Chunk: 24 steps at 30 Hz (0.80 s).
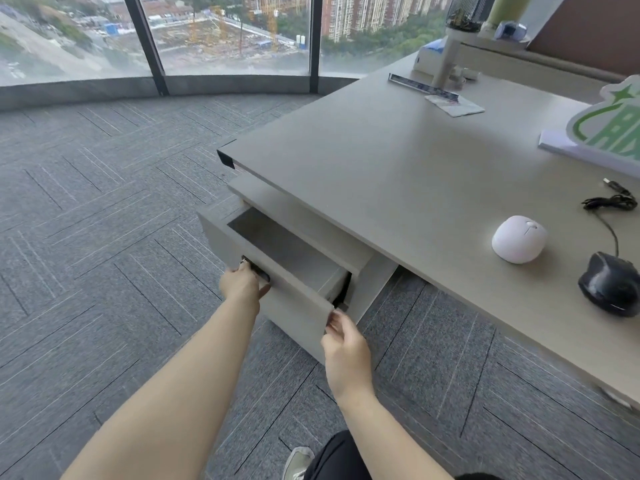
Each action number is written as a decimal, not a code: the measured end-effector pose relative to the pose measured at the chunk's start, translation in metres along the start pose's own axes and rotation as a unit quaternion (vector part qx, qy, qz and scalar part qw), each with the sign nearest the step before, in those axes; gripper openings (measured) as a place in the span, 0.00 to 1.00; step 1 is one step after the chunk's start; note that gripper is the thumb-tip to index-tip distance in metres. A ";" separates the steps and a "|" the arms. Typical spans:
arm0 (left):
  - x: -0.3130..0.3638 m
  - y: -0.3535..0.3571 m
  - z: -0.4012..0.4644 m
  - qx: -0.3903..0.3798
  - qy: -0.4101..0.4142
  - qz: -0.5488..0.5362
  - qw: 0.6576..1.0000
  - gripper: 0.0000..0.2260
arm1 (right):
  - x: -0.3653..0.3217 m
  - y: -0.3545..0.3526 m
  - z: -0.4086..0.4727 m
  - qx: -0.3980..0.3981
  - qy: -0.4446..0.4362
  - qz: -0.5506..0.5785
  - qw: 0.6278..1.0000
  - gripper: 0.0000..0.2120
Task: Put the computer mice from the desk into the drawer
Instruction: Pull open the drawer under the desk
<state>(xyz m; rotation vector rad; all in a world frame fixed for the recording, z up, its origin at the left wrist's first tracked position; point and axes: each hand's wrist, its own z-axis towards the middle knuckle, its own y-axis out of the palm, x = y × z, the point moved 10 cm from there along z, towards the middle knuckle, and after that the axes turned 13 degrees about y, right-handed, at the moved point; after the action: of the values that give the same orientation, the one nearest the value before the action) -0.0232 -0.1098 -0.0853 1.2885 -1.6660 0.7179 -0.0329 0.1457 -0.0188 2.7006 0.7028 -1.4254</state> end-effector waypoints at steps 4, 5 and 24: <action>-0.001 -0.064 -0.012 0.003 0.005 -0.024 1.000 0.04 | 0.028 0.030 -0.037 -0.039 -0.007 -0.015 0.999 0.19; 0.000 -0.081 -0.015 0.006 0.008 -0.031 0.999 0.04 | 0.036 0.038 -0.046 -0.051 -0.004 -0.023 0.998 0.19; 0.022 -0.273 -0.068 0.063 0.066 0.114 0.989 0.11 | 0.088 0.112 -0.142 -0.178 -0.021 -0.095 0.979 0.14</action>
<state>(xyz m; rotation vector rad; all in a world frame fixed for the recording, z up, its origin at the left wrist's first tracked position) 0.2556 -0.1414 -0.0551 1.1186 -1.6983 1.0373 0.1644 0.1089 -0.0272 2.3748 1.1184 -1.2400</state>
